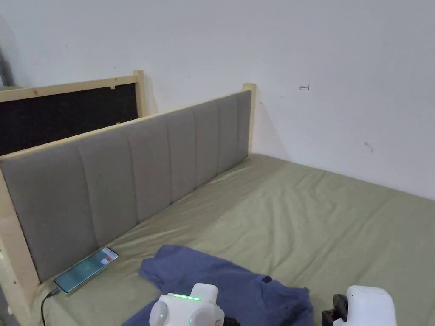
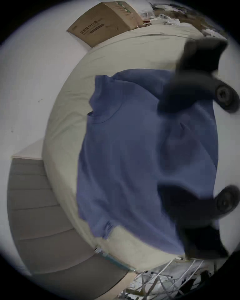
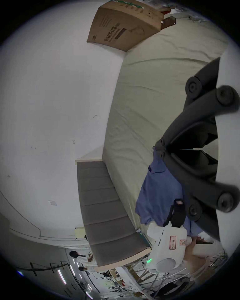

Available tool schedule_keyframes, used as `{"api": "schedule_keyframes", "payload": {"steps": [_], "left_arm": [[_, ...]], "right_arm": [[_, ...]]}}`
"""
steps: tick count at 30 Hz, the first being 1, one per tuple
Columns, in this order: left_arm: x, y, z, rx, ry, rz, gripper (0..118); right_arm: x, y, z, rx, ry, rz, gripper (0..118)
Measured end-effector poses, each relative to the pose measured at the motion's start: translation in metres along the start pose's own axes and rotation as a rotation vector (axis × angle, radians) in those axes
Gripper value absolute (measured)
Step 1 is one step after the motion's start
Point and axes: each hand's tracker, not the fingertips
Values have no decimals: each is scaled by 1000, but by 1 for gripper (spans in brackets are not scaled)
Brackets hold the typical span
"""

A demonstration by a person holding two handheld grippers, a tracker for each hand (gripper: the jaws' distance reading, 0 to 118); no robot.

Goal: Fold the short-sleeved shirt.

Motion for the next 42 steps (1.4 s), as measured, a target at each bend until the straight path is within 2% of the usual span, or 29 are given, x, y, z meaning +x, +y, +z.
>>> {"api": "schedule_keyframes", "payload": {"steps": [2,5,7,9,10,11,12,13,14,15,16,17,18,19,23,26,29,33,37,42], "left_arm": [[3,-2,-4,3,-33,2,118],[11,-1,-13,7,-25,3,116],[18,0,-23,-55,-66,-5,114],[26,-2,-34,-114,-51,-42,102],[32,-5,-38,-104,44,-107,96],[36,-7,-39,-95,62,-155,94],[38,-7,-36,-92,45,-140,84],[36,-3,-31,-89,42,-120,64],[36,0,-26,-72,62,-111,41],[34,3,-23,-56,81,-103,9],[31,5,-24,-61,92,-88,6],[24,6,-28,-79,133,-79,6],[19,6,-29,-88,47,-35,6],[15,7,-26,-79,46,-8,6],[15,14,-12,-70,22,-23,6],[19,25,6,-40,-39,27,6],[39,39,25,19,-85,11,6],[98,61,49,74,-194,-67,6],[185,67,71,112,-296,-212,6],[300,50,115,134,-600,-359,6]], "right_arm": [[2,-2,-5,-17,-3,-3,0],[4,-6,-11,-39,-12,5,0],[6,-9,-15,-56,-17,12,0],[9,-13,-20,-71,-19,7,0],[10,-14,-22,-82,-19,1,0],[11,-15,-23,-90,-13,-8,0],[13,-15,-24,-98,-7,-20,0],[14,-16,-23,-98,-4,-27,0],[13,-16,-22,-95,-6,-26,0],[13,-17,-22,-91,-16,-13,0],[12,-17,-22,-91,-22,2,0],[12,-18,-22,-92,-18,9,0],[14,-19,-21,-94,-12,9,0],[16,-20,-19,-99,-11,6,0],[28,-24,-14,-111,-35,-7,0],[41,-23,-6,-109,-59,-56,0],[56,-20,8,-84,-87,-76,0],[79,-14,35,-25,-181,-54,0],[119,-9,72,14,-239,-149,0],[178,-10,130,77,-416,-213,0]]}}
